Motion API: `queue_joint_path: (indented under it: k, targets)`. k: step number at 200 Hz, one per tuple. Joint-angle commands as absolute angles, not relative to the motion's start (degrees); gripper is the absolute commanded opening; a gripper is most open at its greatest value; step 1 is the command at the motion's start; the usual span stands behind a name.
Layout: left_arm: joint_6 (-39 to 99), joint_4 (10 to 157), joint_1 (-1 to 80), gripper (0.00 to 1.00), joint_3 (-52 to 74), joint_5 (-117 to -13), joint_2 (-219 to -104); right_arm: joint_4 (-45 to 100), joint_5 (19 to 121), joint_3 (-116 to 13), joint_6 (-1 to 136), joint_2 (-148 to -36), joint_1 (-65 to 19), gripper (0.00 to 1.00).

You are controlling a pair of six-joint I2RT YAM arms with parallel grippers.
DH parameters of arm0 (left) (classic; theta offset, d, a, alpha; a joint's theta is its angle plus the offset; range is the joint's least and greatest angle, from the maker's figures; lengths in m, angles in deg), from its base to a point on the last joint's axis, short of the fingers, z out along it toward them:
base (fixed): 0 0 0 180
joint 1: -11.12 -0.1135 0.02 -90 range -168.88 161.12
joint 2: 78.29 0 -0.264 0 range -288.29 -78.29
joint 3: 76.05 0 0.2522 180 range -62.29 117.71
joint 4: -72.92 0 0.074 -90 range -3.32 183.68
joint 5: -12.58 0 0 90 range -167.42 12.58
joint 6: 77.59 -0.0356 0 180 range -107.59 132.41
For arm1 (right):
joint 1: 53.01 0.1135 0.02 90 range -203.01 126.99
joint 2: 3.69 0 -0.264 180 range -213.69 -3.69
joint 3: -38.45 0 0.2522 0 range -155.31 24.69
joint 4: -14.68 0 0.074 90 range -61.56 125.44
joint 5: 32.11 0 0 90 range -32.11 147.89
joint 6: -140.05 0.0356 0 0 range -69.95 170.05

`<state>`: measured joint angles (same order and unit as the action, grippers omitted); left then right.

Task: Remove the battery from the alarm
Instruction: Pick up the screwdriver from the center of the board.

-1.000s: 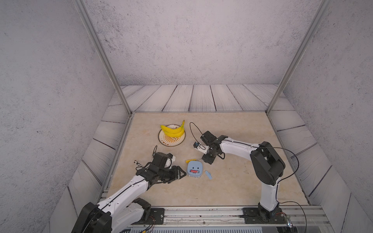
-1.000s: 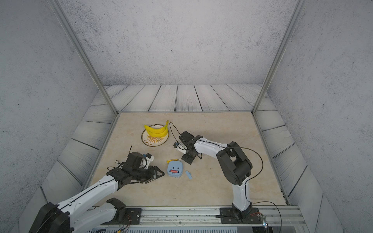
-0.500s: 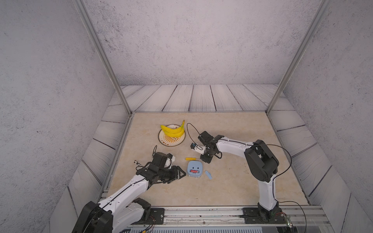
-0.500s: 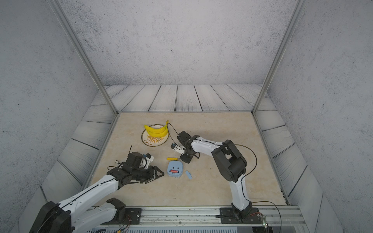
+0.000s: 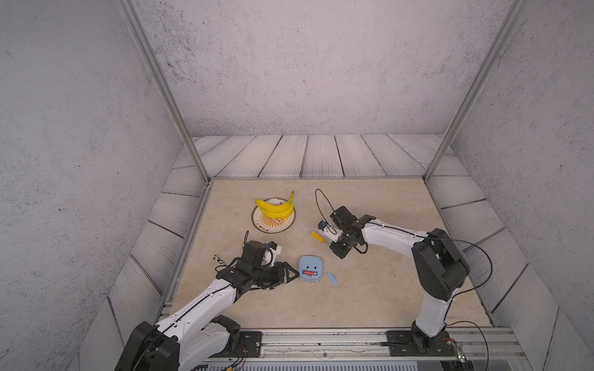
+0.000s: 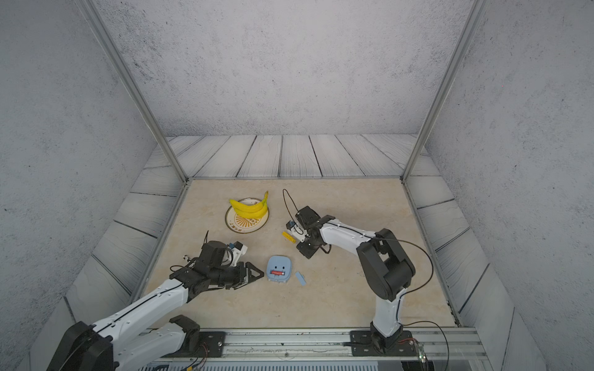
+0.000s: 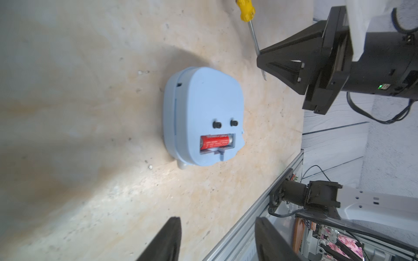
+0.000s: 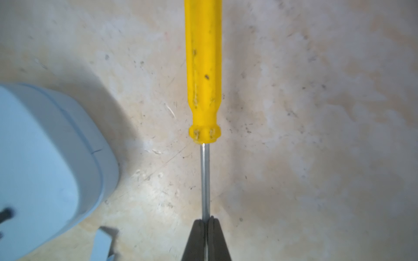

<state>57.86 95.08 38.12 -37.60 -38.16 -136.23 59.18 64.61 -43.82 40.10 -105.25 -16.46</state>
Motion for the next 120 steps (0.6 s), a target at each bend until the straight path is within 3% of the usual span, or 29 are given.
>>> queue_joint_path:
  k: [1, 64, 120]
  targets:
    - [61.35, 83.59, 37.81, 0.58, -36.86, -34.14, -137.0, 54.97, 71.46, -40.71, 46.53, -98.82, -17.24, 0.0]
    - [65.41, 68.2, 43.32, 0.65, -29.84, -34.39, -145.24, 36.02, 89.93, -24.65, 64.22, -83.45, -17.33, 0.0]
    - [65.14, 64.79, 48.24, 0.65, -23.63, -36.13, -155.45, 22.83, 95.43, -14.56, 76.35, -75.82, -16.64, 0.0]
